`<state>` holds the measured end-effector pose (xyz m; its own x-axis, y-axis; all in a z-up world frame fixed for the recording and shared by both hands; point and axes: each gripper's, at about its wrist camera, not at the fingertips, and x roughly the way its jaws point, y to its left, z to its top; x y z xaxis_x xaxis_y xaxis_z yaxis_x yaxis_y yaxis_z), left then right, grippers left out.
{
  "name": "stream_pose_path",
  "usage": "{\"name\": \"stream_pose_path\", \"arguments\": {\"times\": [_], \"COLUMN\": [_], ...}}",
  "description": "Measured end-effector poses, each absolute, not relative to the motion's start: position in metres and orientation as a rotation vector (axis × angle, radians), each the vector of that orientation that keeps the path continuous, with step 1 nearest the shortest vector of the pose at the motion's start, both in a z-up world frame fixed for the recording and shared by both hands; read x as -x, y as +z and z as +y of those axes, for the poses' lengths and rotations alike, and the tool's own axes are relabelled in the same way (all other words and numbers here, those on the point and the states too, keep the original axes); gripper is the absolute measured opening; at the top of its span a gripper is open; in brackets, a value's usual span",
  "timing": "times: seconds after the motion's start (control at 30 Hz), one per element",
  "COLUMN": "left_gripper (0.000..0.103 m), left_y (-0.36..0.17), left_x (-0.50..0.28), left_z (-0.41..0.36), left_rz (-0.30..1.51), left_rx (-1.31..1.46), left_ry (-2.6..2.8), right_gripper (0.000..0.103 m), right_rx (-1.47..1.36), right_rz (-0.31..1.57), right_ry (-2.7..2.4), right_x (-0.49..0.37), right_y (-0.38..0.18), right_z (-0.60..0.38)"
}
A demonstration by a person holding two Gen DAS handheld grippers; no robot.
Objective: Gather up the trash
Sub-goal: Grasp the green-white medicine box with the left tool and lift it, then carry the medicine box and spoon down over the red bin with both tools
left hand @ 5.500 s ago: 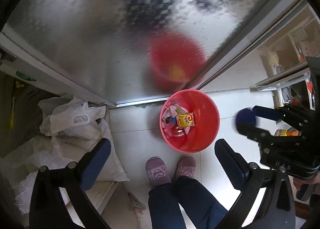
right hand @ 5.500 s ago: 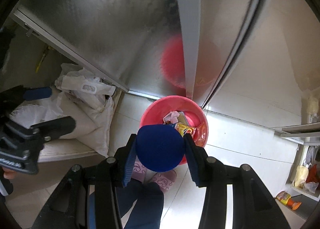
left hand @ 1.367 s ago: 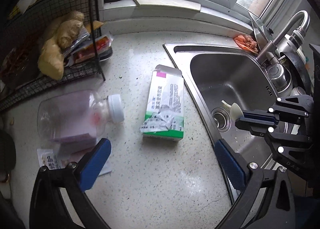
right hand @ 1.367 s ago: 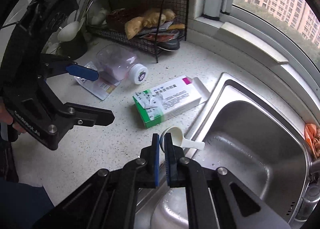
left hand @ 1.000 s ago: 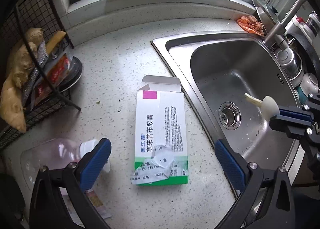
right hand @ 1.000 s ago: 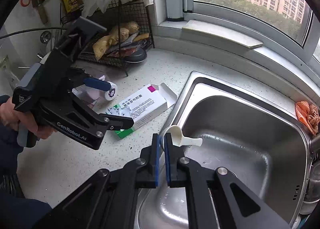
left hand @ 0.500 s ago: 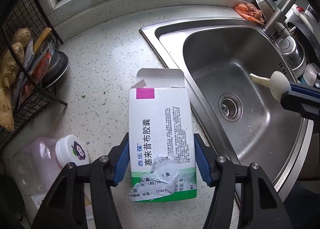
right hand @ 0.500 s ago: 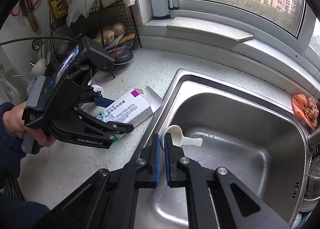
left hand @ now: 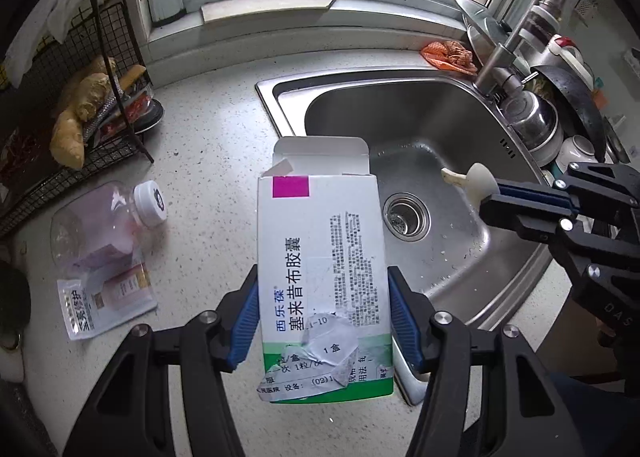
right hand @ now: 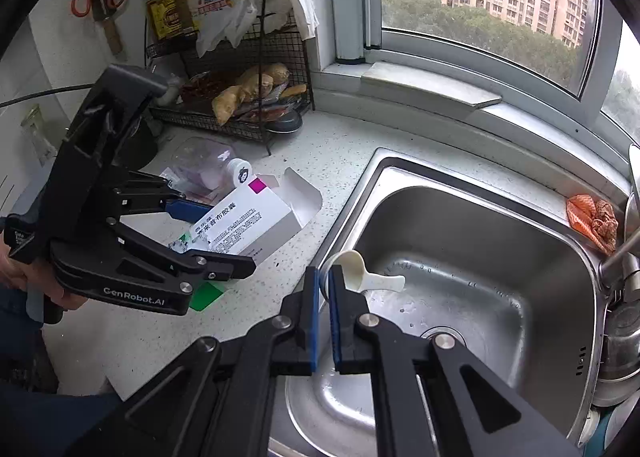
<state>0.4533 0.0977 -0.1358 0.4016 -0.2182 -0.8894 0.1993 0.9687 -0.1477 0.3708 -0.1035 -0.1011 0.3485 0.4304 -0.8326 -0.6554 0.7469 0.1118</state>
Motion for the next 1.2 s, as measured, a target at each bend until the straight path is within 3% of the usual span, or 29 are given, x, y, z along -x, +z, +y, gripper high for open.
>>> {"name": "stream_pose_path", "arguments": {"times": [0.3,0.67,0.97,1.2], "left_gripper": [0.056,0.056,0.056,0.057], "left_y": [-0.111,-0.122,-0.172,-0.245], "left_x": [-0.365,-0.271,-0.218,-0.212], "left_z": [0.050,-0.009,-0.043,-0.054], "left_rz": [1.070,1.096,1.167,1.266], "left_rx": [0.030,0.048,0.078,0.070], "left_ry": [-0.261,-0.288,-0.306,-0.330], "right_gripper": [0.004,0.005,0.004,0.005], "right_rx": [0.268,0.266,0.242,0.228], "right_rz": [0.973,0.988,1.068,1.136], "right_ry": [0.772,0.753,0.723,0.718], "right_x": [-0.306,-0.222,-0.173,-0.158], "right_y": [-0.094,-0.094,-0.126,-0.171], "right_z": [-0.125,-0.176,-0.204,-0.211]}}
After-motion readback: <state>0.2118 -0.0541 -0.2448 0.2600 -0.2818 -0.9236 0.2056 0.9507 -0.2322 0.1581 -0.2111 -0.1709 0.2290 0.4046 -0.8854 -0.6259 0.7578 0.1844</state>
